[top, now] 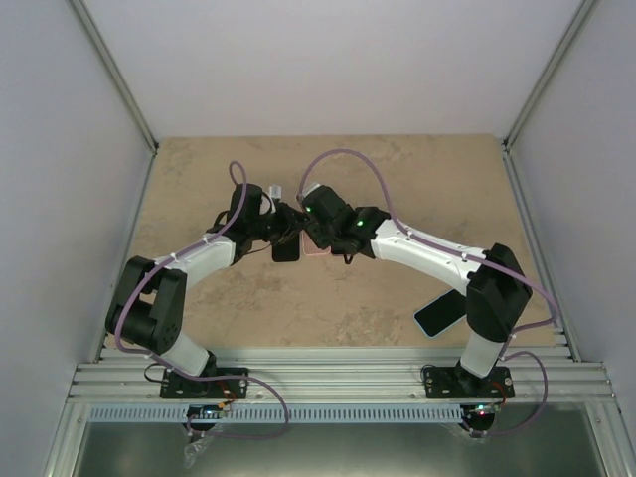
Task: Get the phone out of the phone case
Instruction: Remove the phone case from the phone.
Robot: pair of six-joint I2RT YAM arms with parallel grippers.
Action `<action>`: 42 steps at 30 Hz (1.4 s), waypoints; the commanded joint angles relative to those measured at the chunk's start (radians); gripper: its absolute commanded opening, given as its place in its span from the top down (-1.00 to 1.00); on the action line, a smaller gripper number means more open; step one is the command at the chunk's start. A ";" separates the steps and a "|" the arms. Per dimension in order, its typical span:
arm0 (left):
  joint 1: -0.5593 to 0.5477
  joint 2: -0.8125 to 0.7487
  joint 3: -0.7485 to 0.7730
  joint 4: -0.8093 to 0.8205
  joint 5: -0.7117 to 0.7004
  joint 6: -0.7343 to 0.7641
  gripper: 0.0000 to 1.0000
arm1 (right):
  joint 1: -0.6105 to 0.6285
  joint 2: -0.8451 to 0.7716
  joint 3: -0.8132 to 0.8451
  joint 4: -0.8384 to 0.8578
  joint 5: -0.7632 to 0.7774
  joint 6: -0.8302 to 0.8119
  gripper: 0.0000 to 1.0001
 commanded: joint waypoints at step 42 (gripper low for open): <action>0.005 -0.057 -0.020 0.142 0.052 -0.092 1.00 | -0.037 0.076 -0.076 0.122 0.164 -0.025 0.20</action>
